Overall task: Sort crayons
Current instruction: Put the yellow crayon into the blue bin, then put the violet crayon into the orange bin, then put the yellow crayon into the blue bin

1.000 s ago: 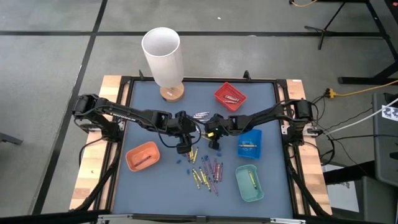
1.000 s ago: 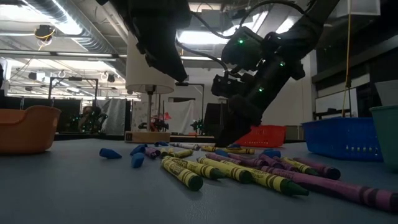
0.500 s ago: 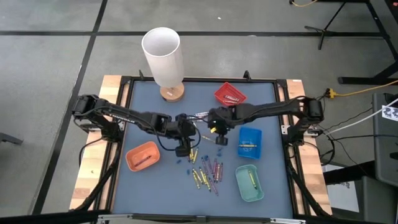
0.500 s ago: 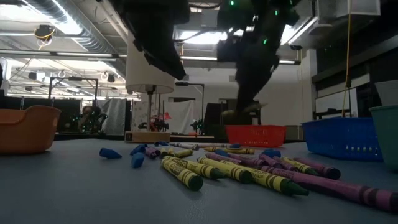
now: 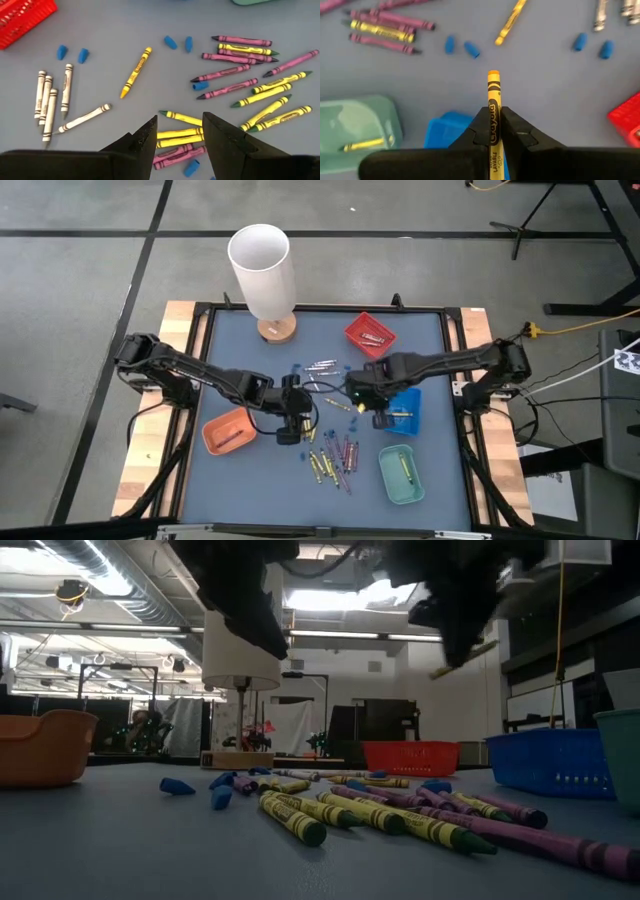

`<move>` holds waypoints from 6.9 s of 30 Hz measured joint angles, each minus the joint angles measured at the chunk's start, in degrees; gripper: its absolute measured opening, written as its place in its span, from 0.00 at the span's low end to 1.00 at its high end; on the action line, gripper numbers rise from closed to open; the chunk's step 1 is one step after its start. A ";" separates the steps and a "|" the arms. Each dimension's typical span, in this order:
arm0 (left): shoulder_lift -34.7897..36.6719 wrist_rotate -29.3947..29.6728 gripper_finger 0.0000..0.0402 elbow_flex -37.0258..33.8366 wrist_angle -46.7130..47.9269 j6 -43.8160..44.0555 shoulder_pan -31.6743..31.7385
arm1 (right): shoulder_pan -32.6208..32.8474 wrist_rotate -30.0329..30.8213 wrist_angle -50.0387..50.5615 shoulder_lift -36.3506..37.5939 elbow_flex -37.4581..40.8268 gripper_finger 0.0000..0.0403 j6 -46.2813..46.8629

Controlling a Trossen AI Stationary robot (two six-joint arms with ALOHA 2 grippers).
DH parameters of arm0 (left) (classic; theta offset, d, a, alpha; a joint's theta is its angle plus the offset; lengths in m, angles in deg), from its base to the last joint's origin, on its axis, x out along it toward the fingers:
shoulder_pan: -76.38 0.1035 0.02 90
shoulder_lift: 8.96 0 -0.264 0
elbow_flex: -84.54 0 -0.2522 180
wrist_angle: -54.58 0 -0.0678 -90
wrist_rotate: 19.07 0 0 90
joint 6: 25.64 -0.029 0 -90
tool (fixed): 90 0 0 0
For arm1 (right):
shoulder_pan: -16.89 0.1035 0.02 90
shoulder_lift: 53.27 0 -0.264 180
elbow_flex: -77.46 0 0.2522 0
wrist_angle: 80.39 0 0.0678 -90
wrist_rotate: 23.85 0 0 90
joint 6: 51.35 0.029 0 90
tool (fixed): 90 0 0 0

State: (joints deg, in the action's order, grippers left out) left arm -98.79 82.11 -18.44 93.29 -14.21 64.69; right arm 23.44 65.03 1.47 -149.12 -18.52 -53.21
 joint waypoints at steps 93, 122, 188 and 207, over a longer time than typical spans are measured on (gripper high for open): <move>-24.23 -15.03 0.26 0.07 -22.75 -10.44 -0.06 | 5.81 3.08 -5.14 11.13 21.45 0.34 6.05; -21.63 -14.86 0.02 0.11 -20.81 -2.56 0.01 | 5.81 3.10 -5.23 11.13 21.45 0.34 6.08; 8.56 -5.60 0.13 0.26 50.95 56.45 -23.01 | 5.81 -2.56 -44.68 10.72 21.45 0.34 2.65; 8.51 1.85 0.32 0.26 47.26 57.46 -22.96 | 4.63 16.61 -50.21 -1.05 21.43 0.34 3.04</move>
State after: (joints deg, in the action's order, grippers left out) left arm -90.28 83.96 -18.17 140.55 43.25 41.73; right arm 28.07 81.63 -48.74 -150.18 2.91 -50.17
